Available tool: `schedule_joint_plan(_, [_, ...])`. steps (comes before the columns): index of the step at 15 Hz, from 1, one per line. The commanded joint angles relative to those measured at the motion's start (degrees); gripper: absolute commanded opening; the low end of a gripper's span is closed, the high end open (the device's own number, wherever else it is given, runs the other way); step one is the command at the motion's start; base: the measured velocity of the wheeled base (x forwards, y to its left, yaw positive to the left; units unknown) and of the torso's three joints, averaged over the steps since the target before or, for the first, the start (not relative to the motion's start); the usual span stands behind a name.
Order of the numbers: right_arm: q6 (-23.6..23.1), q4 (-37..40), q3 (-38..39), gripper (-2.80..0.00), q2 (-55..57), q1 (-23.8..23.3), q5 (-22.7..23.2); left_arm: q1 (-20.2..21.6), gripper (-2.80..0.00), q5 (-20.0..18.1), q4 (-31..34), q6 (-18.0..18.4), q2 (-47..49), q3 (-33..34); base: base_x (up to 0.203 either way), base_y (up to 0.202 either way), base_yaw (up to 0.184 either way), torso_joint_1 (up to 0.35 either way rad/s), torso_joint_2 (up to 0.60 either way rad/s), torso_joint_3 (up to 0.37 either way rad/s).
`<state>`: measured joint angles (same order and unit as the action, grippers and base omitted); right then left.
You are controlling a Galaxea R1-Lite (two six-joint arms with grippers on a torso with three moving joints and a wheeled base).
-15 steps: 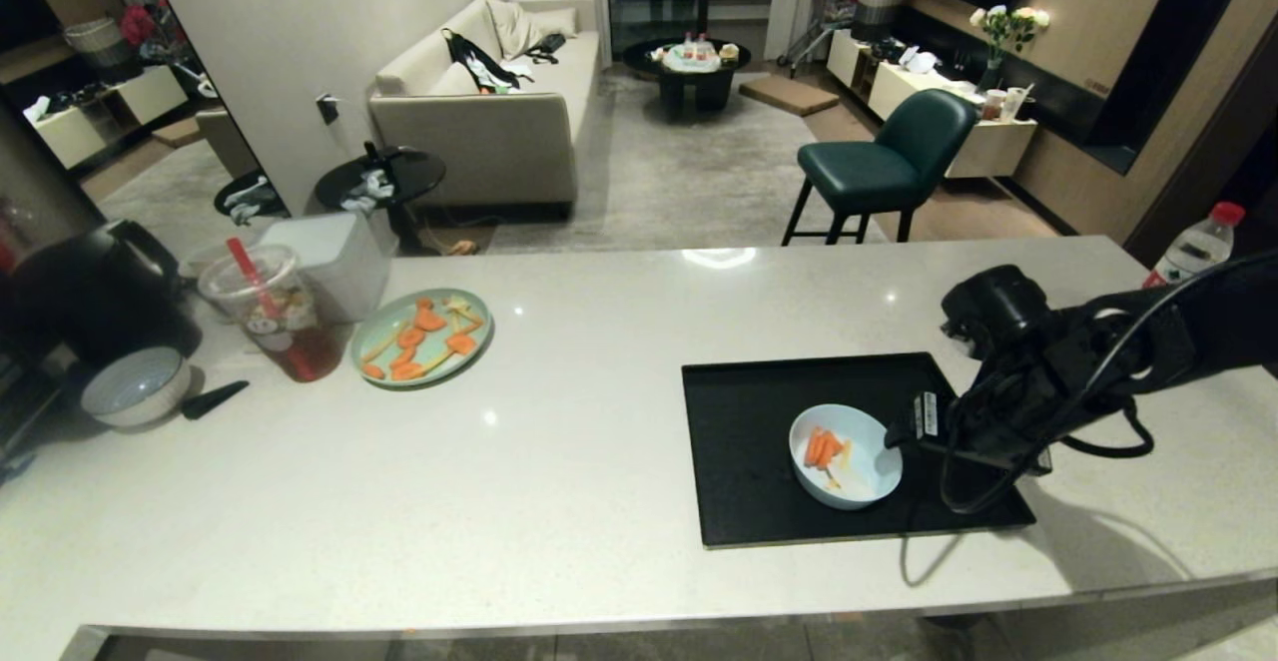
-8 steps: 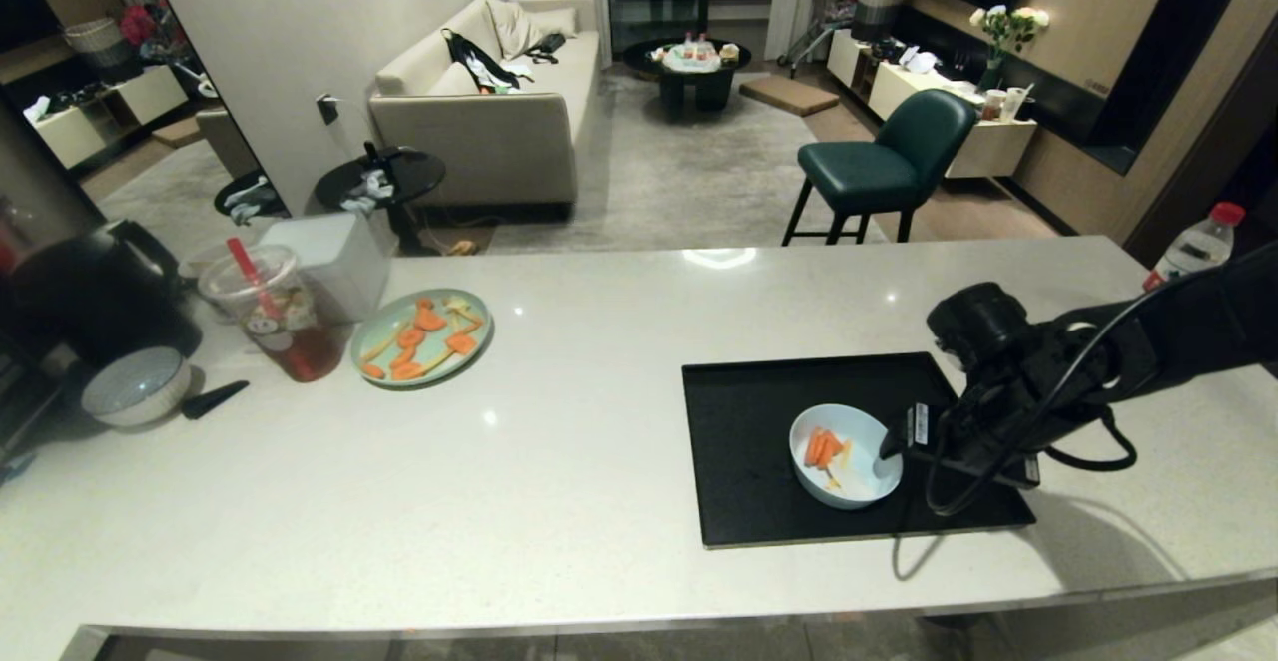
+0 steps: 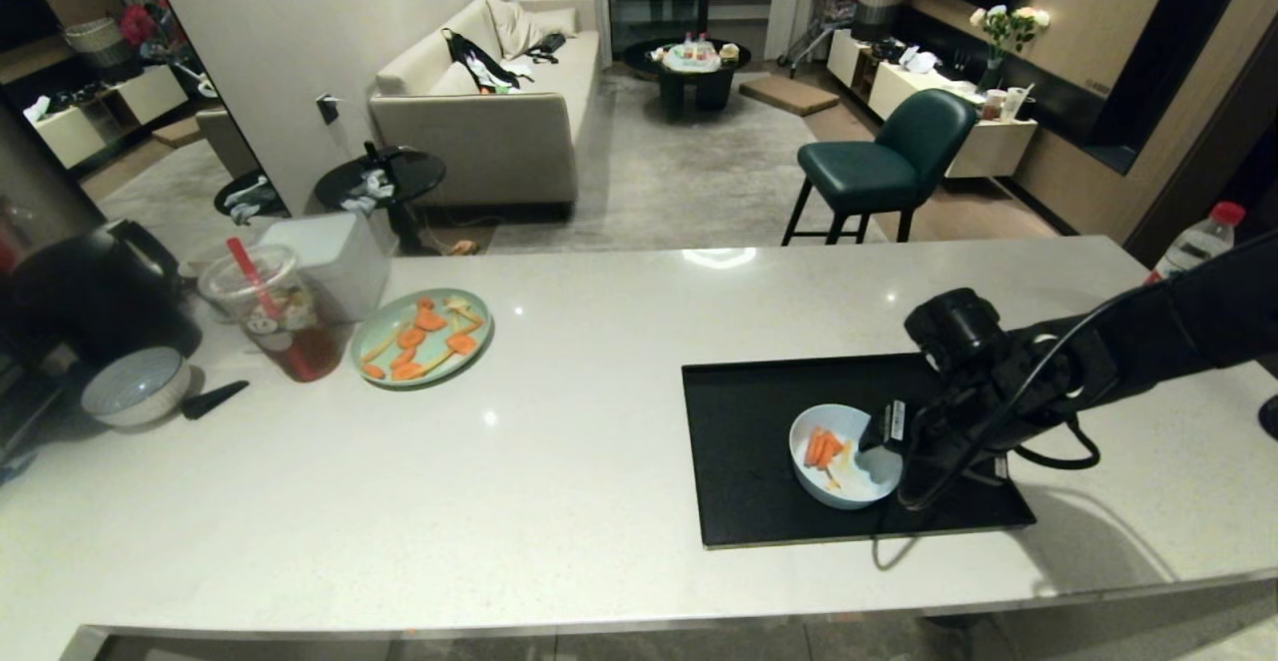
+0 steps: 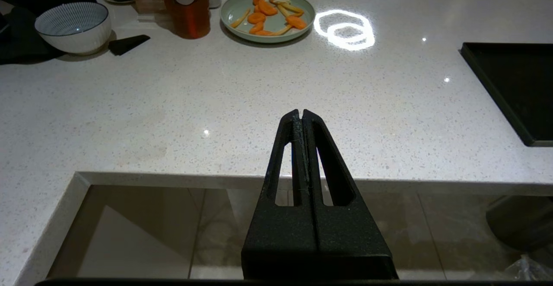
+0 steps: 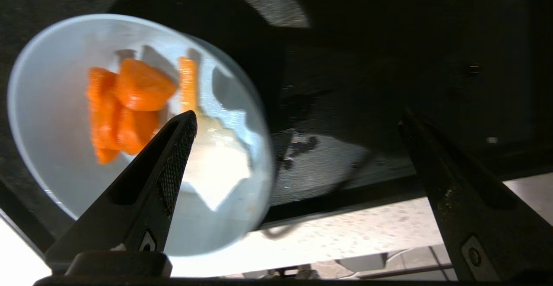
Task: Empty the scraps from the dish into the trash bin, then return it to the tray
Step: Pick up the bowl with leftover food
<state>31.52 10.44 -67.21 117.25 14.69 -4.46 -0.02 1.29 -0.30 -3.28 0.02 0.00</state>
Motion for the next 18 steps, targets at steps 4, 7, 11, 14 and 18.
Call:
schedule_joint_plan(4, [0.8,-0.1,-1.2,0.00,1.6,2.4,0.0,-0.1,-2.80,0.0,0.0,-0.1,0.1,0.0,0.000,0.000,0.000,0.000,0.00,0.000])
schedule_joint_plan(7, [0.8,0.1,-1.1,0.00,1.8,2.4,-0.1,-0.1,-2.80,0.0,0.0,-0.1,0.1,0.0,0.000,0.000,0.000,0.000,0.00,0.000])
schedule_joint_plan(11, [0.8,0.5,-0.9,0.00,1.9,2.4,-0.7,0.0,-2.80,0.0,0.0,-0.1,0.1,0.0,0.000,0.000,0.000,0.000,0.00,0.000])
schedule_joint_plan(14, [0.7,0.4,-0.8,0.00,2.2,2.4,-1.2,-0.1,-2.80,0.0,0.0,-0.1,0.1,0.0,0.000,0.000,0.000,0.000,0.00,0.000])
schedule_joint_plan(18, [0.8,-0.1,-0.9,-2.80,2.4,2.4,-1.2,0.0,-2.80,0.0,0.0,-0.1,0.1,0.0,0.000,0.000,0.000,0.000,0.00,0.000])
